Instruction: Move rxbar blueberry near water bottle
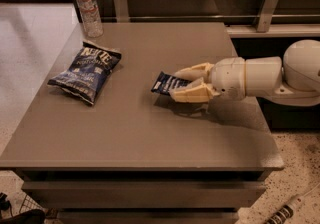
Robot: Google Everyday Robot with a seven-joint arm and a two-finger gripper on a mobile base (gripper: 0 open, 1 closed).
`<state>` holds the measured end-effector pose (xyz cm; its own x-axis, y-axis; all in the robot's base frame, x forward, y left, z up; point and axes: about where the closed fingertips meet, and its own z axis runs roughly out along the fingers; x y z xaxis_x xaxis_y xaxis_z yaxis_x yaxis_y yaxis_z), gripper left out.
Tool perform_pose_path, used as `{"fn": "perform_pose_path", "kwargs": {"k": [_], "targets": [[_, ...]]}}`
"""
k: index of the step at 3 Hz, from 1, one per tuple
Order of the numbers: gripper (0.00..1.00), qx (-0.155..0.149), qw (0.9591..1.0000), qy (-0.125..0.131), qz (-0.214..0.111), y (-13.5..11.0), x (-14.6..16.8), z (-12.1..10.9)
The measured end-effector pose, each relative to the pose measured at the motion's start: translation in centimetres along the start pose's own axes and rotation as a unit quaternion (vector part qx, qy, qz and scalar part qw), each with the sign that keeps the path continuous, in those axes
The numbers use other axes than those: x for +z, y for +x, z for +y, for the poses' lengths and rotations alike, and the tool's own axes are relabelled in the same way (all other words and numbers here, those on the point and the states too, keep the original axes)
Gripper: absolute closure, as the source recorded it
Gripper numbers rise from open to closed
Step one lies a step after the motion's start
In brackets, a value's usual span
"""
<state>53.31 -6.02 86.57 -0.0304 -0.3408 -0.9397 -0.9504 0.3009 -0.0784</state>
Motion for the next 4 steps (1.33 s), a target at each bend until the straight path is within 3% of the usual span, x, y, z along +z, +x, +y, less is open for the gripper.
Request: {"fn": "perform_pose_path", "kwargs": {"k": [1, 2, 3, 4], "targets": [[1.00, 0.020, 0.9993, 0.013, 0.030, -1.4, -0.9, -7.6], [1.00, 0.031, 0.9987, 0.026, 0.031, -2.9, -0.5, -13.9], [1.00, 0.056, 0.9974, 0.045, 0.006, -3.0, 2.6, -19.5], [1.00, 0.062, 0.9965, 0.055, -0.011, -3.6, 5.4, -21.8]]}}
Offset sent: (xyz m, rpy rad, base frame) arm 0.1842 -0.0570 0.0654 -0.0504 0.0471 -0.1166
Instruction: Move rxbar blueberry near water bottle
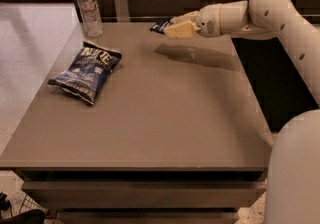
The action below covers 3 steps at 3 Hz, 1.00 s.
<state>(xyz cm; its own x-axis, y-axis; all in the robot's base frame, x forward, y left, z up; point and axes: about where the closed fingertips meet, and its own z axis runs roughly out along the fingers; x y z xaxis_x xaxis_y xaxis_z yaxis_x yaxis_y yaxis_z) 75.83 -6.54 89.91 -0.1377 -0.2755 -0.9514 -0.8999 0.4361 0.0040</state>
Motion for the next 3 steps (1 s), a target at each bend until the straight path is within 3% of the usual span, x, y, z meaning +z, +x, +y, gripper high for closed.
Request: {"fn": "perform_pose_path", "kwargs": {"k": [1, 3], "targets": [[1.00, -0.011, 0.9999, -0.007, -0.003, -1.9, 4.7, -0.7], [1.00, -0.027, 0.9991, -0.034, -0.002, -3.5, 10.0, 0.5]]}}
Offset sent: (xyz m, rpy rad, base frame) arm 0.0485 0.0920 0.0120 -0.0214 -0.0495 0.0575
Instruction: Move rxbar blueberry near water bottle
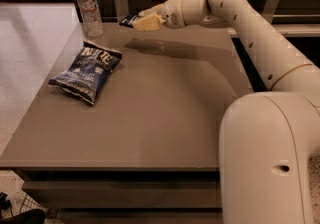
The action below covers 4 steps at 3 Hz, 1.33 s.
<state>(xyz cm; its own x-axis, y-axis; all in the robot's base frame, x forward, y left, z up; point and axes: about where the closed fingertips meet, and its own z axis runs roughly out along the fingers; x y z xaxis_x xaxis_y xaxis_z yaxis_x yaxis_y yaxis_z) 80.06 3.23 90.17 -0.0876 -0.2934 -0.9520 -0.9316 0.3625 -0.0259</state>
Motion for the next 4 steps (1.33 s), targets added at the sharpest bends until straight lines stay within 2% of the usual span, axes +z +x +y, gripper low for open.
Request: {"fn": "perform_pose_path", "kwargs": {"k": [1, 2, 3, 4], "targets": [[1.00, 0.002, 0.9999, -0.009, 0.004, -0.2, 2.1, 0.0], [1.00, 0.019, 0.9994, -0.029, -0.006, 0.1, 7.4, -0.8], [0.97, 0.018, 0.9994, -0.029, 0.001, 0.4, 8.2, -0.8], [0.75, 0.019, 0.9993, -0.031, 0.001, 0.4, 8.5, -0.7]]}}
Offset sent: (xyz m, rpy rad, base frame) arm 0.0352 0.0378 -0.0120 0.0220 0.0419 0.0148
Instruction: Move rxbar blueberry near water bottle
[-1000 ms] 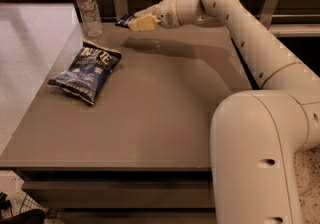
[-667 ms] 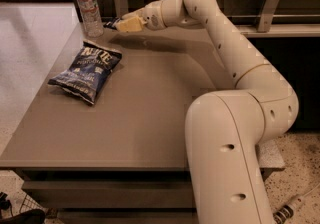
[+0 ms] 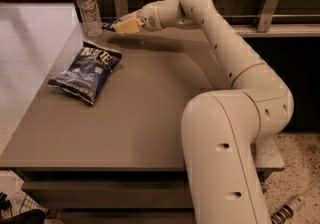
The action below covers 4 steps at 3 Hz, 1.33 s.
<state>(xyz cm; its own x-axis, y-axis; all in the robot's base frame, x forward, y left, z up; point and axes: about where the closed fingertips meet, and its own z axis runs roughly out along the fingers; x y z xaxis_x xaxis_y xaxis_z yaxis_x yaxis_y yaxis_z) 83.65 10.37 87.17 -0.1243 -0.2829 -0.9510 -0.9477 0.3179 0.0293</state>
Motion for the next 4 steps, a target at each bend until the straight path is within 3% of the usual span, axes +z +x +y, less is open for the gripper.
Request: {"fn": "perform_pose_path", "kwargs": {"k": [3, 4], "targets": [[0.05, 0.002, 1.0000, -0.008, 0.002, 0.25, 1.13, 0.44], [0.00, 0.002, 1.0000, -0.009, 0.002, 0.30, 1.35, 0.53]]}}
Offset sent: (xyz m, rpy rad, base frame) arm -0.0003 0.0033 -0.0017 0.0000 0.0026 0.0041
